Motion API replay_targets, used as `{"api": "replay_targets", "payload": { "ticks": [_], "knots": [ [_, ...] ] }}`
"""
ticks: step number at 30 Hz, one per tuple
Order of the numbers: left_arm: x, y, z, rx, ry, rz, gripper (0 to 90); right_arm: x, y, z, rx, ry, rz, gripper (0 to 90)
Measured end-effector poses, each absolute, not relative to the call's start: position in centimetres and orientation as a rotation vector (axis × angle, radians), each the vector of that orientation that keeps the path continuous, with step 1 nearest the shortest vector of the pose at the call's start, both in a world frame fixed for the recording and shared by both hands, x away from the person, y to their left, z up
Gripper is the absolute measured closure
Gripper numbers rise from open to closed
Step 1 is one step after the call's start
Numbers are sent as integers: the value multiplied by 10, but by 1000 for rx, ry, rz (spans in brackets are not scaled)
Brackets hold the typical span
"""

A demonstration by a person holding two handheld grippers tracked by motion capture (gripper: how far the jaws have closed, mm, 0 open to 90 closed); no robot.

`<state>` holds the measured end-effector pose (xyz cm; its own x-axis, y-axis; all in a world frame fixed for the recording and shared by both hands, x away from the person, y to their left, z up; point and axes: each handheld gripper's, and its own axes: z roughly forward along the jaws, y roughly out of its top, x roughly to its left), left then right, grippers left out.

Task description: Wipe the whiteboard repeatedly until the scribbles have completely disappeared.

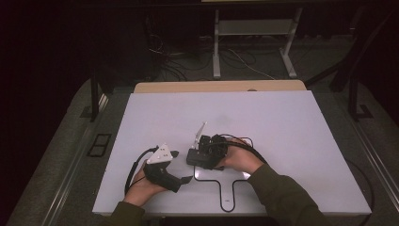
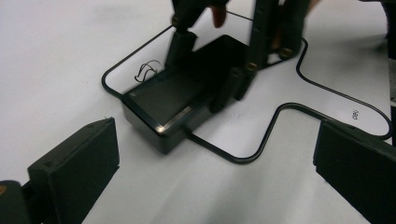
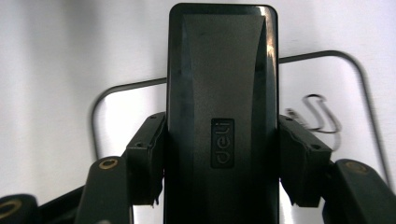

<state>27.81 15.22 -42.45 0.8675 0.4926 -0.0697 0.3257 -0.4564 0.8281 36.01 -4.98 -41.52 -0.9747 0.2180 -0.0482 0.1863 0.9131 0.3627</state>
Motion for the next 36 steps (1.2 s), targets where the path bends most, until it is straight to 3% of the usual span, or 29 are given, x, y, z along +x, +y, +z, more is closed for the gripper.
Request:
{"api": "replay_targets", "payload": {
  "ticks": [5, 19, 30, 36],
  "knots": [
    [278, 153, -425, 2082, 596, 222, 0, 370, -50, -416, 351, 2975, 553, 387],
    [278, 151, -425, 2080, 599, 221, 0, 337, -46, -414, 256, 2993, 512, 387],
    [278, 152, -425, 2087, 593, 221, 0, 373, -46, -414, 357, 2966, 494, 388],
    [278, 152, -425, 2088, 593, 222, 0, 371, -45, -414, 364, 2953, 475, 387]
  ]
}}
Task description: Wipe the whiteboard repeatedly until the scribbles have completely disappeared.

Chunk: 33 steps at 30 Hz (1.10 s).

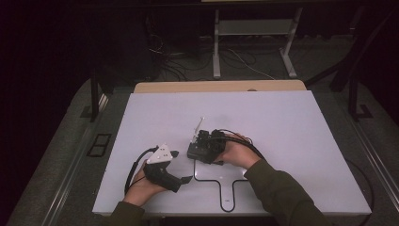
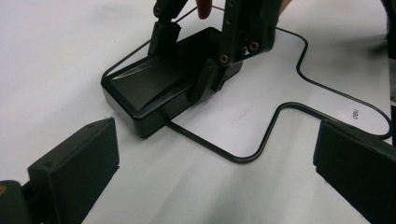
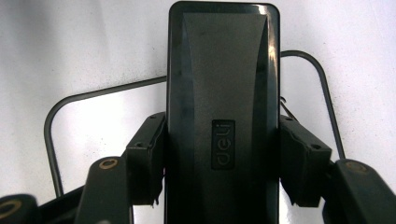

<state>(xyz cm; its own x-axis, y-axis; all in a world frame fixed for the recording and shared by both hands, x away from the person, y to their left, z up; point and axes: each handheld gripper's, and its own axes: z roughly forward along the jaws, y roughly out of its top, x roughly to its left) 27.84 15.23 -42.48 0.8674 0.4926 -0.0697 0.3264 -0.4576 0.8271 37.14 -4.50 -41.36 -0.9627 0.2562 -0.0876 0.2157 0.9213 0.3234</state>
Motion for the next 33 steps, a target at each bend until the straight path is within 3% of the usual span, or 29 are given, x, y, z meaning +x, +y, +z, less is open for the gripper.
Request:
{"api": "replay_targets", "payload": {
  "ticks": [7, 28, 33],
  "knots": [
    [278, 151, -425, 2088, 593, 222, 0, 365, -43, -413, 331, 2954, 470, 387],
    [278, 152, -425, 2089, 591, 221, 0, 411, -46, -415, 472, 2917, 482, 387],
    [278, 152, -425, 2090, 587, 224, 0, 399, -44, -414, 425, 2913, 468, 387]
  ]
}}
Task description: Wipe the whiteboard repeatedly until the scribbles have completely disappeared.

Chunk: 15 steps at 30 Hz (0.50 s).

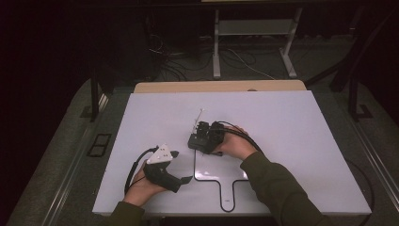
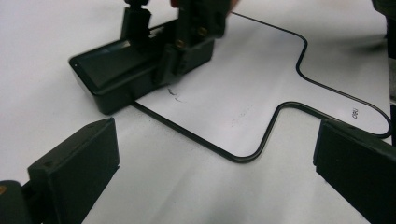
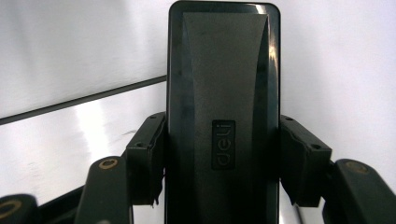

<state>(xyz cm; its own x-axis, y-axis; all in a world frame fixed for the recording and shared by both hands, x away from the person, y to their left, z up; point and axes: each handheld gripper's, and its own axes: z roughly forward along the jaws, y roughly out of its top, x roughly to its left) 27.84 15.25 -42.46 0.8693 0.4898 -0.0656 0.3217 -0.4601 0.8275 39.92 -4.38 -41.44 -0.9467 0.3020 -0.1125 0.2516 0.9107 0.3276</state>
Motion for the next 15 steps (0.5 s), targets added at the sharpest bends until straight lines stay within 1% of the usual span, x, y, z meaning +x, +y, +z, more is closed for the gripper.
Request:
{"api": "replay_targets", "payload": {
  "ticks": [8, 11, 15],
  "knots": [
    [278, 151, -425, 2089, 588, 224, 0, 377, -42, -414, 353, 2928, 454, 387],
    [278, 151, -425, 2090, 588, 225, 0, 378, -40, -413, 347, 2929, 444, 386],
    [278, 151, -425, 2090, 585, 227, 0, 391, -41, -414, 395, 2917, 440, 386]
  ]
}}
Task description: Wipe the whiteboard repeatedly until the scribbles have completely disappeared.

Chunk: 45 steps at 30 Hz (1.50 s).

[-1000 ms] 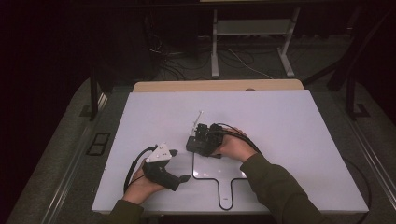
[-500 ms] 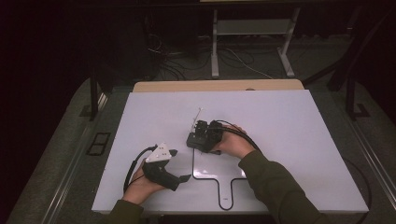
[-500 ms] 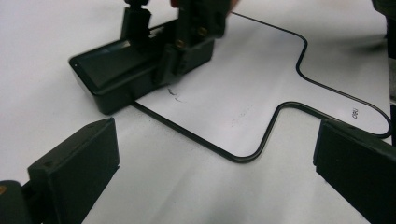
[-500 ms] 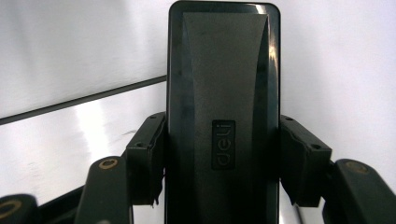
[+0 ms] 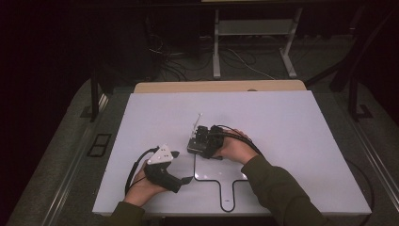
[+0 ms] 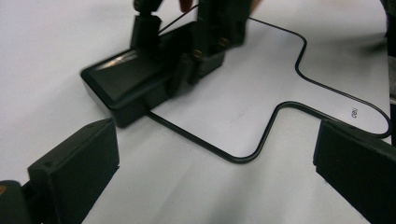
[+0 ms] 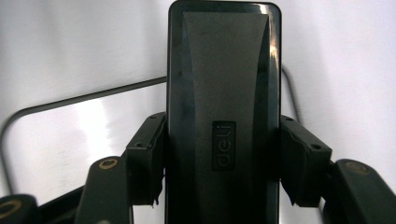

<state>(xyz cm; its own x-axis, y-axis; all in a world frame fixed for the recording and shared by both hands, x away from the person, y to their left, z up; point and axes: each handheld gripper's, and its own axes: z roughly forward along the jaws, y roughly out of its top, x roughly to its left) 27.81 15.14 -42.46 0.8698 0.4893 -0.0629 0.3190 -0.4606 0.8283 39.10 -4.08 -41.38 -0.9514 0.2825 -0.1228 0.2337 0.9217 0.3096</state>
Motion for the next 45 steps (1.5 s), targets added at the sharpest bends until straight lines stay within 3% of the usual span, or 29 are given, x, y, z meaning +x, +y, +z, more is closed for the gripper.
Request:
{"api": "replay_targets", "payload": {
  "ticks": [4, 16, 36, 45],
  "knots": [
    [278, 152, -425, 2089, 587, 224, 0, 399, -41, -414, 422, 2911, 446, 387],
    [278, 151, -425, 2089, 589, 224, 0, 370, -37, -413, 335, 2941, 414, 386],
    [278, 153, -424, 2087, 587, 220, 0, 427, -39, -413, 490, 2872, 362, 386],
    [278, 152, -425, 2088, 590, 218, 0, 426, -38, -413, 481, 2879, 360, 386]
  ]
}}
